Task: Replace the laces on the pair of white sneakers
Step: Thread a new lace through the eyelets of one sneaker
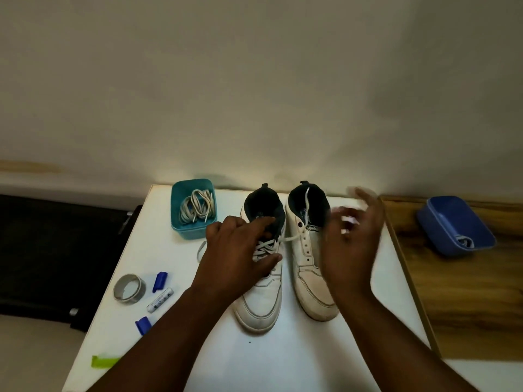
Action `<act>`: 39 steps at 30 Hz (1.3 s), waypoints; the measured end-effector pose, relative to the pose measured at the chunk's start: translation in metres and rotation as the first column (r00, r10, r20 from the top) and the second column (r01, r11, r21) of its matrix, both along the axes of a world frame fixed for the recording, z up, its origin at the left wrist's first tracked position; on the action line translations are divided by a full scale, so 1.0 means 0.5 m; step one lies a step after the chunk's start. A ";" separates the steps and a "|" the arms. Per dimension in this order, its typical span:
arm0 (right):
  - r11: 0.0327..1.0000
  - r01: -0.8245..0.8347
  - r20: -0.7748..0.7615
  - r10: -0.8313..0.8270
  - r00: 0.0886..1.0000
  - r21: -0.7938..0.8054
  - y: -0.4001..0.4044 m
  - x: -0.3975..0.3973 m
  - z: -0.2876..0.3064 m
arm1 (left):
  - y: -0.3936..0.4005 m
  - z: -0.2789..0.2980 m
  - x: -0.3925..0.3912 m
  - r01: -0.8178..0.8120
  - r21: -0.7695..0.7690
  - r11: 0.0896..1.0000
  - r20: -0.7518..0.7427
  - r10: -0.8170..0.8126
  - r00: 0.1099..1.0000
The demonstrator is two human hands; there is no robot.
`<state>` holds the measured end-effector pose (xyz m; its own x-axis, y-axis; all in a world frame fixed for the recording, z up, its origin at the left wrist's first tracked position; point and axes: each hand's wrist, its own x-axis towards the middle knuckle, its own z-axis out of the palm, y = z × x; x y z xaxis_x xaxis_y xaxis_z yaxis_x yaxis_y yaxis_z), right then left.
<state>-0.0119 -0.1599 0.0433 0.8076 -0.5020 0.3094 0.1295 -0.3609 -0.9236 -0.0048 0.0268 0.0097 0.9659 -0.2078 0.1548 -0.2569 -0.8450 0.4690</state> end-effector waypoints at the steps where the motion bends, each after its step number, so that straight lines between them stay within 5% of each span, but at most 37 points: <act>1: 0.945 -0.163 -0.158 0.121 0.980 -0.285 0.010 -0.003 -0.021 | 0.002 0.001 0.001 0.002 0.005 1.000 0.003 -0.002 1.000; 2: 0.807 -0.309 -0.318 0.159 0.935 -0.503 0.021 -0.009 -0.041 | 0.004 0.001 0.001 -0.001 0.008 1.000 0.011 0.001 1.000; 4: 0.630 -0.427 -0.480 0.096 0.872 -0.649 0.038 -0.018 -0.063 | 0.008 -0.002 0.003 -0.007 0.010 1.000 0.018 0.007 1.000; 8: 0.598 -0.345 -0.422 0.011 0.906 -0.724 0.024 -0.013 -0.065 | 0.012 -0.011 0.005 -0.005 0.029 1.000 0.009 0.004 1.000; 11: 0.651 -0.345 -0.419 0.044 0.907 -0.676 0.006 -0.006 -0.067 | 0.013 -0.013 0.005 -0.012 0.017 1.000 0.006 0.012 1.000; 18: 0.845 -0.051 -0.341 -0.159 0.926 -0.532 -0.036 0.002 -0.036 | 0.013 -0.014 0.001 -0.040 0.008 0.999 0.031 0.040 0.999; 25: 0.919 -0.029 -0.336 -0.115 0.935 -0.394 -0.019 0.004 -0.042 | 0.038 -0.033 0.001 -0.201 -0.298 0.933 -0.107 0.176 0.979; 30: 0.926 0.048 -0.209 -0.135 0.969 -0.374 -0.022 0.006 -0.040 | 0.030 -0.036 -0.009 -0.316 -0.119 0.941 -0.278 0.274 0.921; 33: 0.967 0.141 -0.180 -0.181 0.967 -0.214 -0.043 0.016 -0.041 | 0.031 -0.025 -0.006 -0.319 0.006 0.948 -0.378 0.298 0.876; 36: 0.967 0.250 -0.321 -0.251 0.913 -0.046 -0.056 0.025 -0.045 | 0.034 -0.008 -0.015 -0.265 0.103 0.959 -0.423 0.283 0.861; 39: 0.949 0.295 -0.427 -0.315 0.848 -0.114 -0.041 0.018 -0.042 | 0.035 0.009 -0.024 -0.268 0.113 0.957 -0.441 0.290 0.849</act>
